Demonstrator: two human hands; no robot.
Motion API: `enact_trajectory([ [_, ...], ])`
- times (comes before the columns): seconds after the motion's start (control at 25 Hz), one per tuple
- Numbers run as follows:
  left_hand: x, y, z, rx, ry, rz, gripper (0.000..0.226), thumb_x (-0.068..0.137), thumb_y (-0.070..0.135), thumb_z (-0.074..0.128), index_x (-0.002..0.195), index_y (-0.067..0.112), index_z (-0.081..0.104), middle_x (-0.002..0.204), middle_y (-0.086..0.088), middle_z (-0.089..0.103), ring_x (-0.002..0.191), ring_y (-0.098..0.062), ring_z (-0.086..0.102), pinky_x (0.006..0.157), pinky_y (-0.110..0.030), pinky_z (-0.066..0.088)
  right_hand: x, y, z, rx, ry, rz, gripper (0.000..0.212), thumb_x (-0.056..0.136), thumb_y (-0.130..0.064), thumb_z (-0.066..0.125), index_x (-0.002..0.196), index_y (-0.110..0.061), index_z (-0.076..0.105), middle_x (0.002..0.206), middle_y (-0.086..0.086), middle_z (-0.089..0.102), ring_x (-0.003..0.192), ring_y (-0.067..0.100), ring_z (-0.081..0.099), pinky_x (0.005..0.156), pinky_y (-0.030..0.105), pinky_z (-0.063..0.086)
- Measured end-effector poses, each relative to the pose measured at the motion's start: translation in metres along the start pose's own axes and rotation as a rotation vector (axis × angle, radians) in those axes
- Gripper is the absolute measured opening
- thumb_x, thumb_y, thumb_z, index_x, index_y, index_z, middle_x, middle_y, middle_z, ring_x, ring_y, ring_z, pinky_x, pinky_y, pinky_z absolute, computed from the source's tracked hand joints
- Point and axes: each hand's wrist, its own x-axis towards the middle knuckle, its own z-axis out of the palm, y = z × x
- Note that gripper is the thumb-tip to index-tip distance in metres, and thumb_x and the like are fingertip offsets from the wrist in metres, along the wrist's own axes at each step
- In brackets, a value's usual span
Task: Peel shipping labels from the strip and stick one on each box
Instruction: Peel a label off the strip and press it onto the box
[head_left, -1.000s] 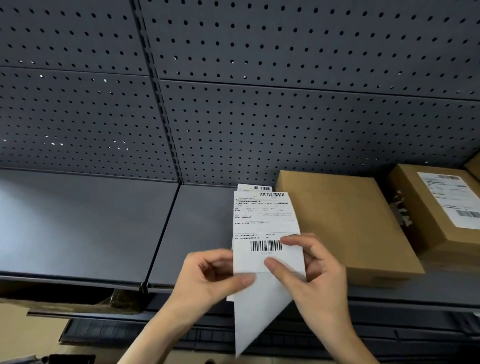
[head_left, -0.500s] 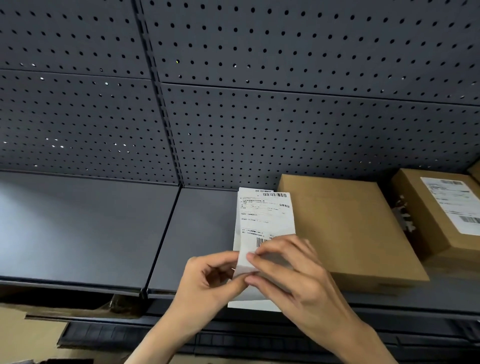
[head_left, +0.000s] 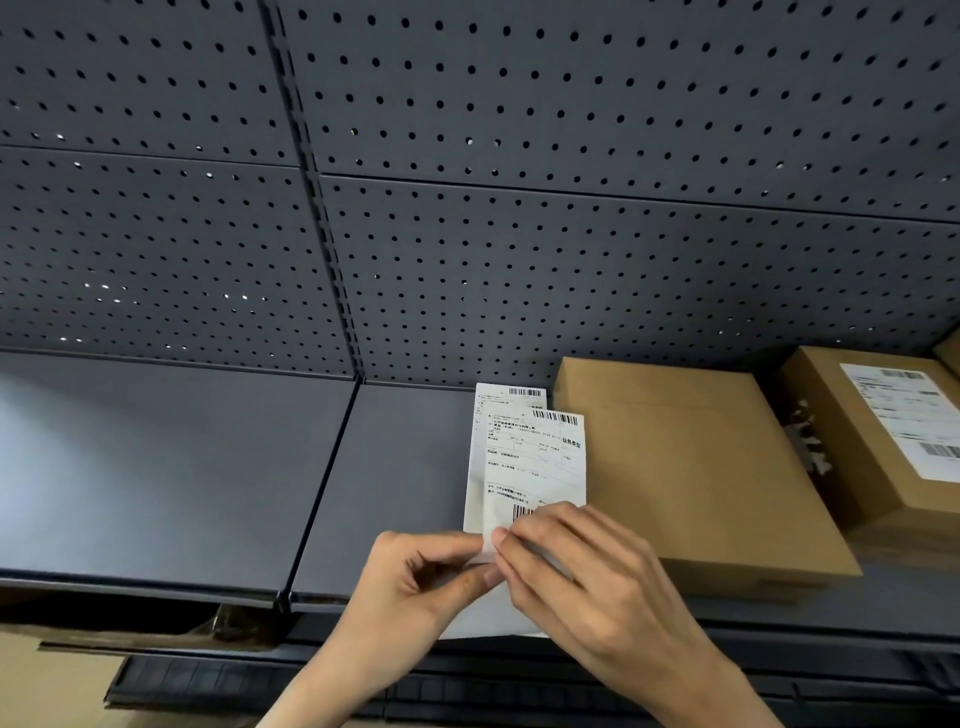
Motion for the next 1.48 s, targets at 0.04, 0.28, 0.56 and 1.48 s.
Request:
enact_trajectory([
  [0.04,0.0,0.0,0.0,-0.001,0.004,-0.014,0.019,0.079,0.003,0.073,0.091,0.015,0.082,0.081,0.007,0.08,0.078,0.003,0.07,0.073,-0.012,0.051,0.0,-0.001,0.002,0.054,0.004,0.038,0.013,0.096,-0.009,0.068,0.095,0.001,0.076,0.09,0.009,0.071,0.078,0.026,0.066,0.066,0.037,0.053],
  [0.28,-0.008,-0.019,-0.014,-0.133,0.119,-0.191,0.011,0.07,0.01,0.086,0.08,0.008,0.083,0.074,-0.015,0.077,0.072,-0.016,0.069,0.067,-0.026,0.05,0.007,0.005,0.008,0.62,0.138,0.642,0.015,0.093,-0.012,0.07,0.078,-0.01,0.073,0.079,-0.009,0.067,0.071,0.008,0.064,0.065,0.019,0.049],
  [0.56,-0.018,-0.046,-0.041,-0.188,0.283,-0.427,0.043,0.042,0.023,0.082,0.072,-0.007,0.075,0.071,-0.024,0.072,0.066,-0.025,0.065,0.067,-0.031,0.045,0.03,0.043,-0.003,0.809,0.167,1.17,0.026,0.096,-0.002,0.065,0.077,-0.017,0.075,0.07,-0.012,0.075,0.061,-0.006,0.063,0.057,0.009,0.048],
  [1.48,-0.003,-0.037,-0.065,0.552,0.478,-0.092,0.038,0.084,0.025,0.071,0.047,0.019,0.064,0.07,0.008,0.072,0.069,-0.005,0.067,0.062,-0.012,0.042,0.028,0.117,-0.03,0.618,0.385,1.205,0.014,0.106,-0.022,0.053,0.103,-0.012,0.062,0.09,-0.011,0.062,0.07,-0.015,0.06,0.06,0.015,0.047],
])
